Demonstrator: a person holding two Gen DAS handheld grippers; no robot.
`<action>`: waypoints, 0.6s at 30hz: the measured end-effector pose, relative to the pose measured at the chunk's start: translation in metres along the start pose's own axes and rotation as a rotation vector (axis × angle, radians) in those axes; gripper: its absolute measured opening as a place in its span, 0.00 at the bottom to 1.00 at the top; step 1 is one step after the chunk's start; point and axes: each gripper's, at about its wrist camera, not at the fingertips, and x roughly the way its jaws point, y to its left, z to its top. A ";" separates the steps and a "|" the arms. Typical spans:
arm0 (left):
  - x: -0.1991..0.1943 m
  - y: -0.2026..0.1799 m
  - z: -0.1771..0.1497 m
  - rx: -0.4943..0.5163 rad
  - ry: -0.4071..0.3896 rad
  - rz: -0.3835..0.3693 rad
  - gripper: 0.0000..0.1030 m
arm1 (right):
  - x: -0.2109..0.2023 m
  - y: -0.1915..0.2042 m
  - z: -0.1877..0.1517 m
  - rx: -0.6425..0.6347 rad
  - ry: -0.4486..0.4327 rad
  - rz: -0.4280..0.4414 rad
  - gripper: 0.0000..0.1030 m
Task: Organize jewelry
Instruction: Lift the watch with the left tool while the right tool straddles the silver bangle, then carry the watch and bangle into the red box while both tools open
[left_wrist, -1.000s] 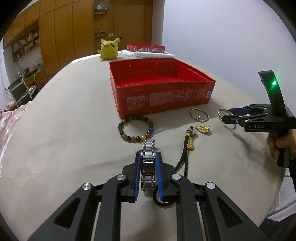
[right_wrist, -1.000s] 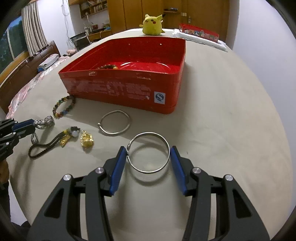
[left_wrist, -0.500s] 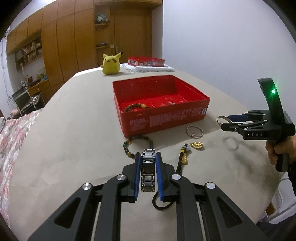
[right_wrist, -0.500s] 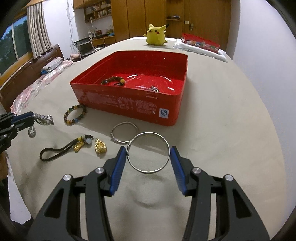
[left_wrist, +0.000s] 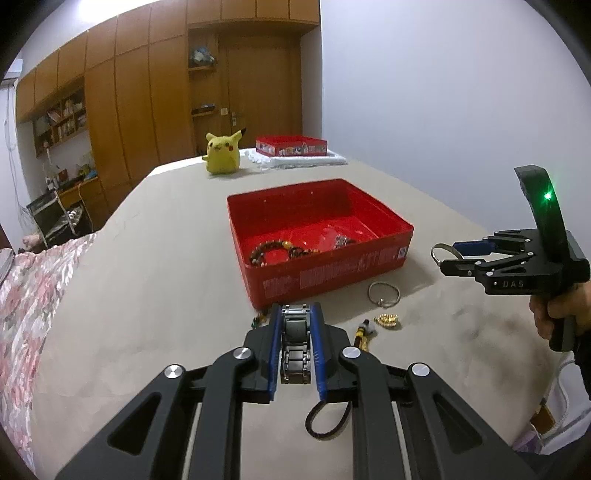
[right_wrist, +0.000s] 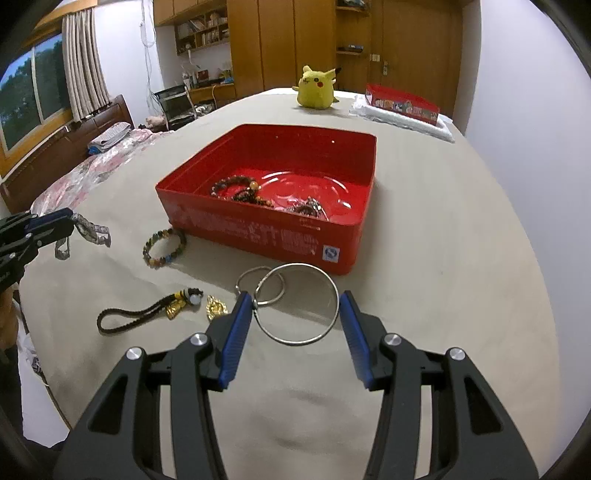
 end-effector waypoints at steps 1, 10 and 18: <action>0.000 0.000 0.002 0.001 -0.004 0.001 0.15 | -0.001 0.000 0.002 -0.002 -0.004 0.001 0.46; -0.002 -0.001 0.017 0.014 -0.035 0.004 0.15 | -0.003 0.001 0.016 -0.022 -0.015 0.005 0.46; 0.005 0.001 0.033 0.036 -0.044 0.000 0.15 | 0.000 0.004 0.032 -0.054 -0.020 0.009 0.46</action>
